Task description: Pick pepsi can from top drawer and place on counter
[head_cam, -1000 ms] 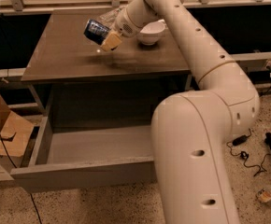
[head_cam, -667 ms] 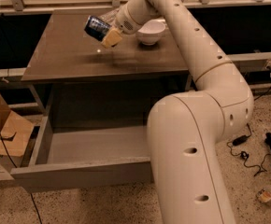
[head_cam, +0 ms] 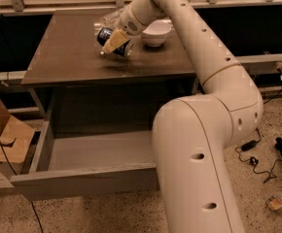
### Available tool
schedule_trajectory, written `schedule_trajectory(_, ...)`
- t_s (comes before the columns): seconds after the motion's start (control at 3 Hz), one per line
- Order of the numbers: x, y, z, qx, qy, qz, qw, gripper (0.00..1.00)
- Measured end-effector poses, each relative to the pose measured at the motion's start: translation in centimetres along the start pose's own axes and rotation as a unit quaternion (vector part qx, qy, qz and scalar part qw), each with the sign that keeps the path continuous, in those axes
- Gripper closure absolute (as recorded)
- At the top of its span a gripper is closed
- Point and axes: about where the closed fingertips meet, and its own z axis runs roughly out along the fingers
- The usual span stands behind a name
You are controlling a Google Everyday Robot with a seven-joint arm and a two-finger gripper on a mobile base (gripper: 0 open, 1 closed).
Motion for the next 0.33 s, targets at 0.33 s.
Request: schedule_trajectory(0.33, 0.0, 0.0, 0.0, 0.0, 0.0, 0.0, 1.0, 0.0)
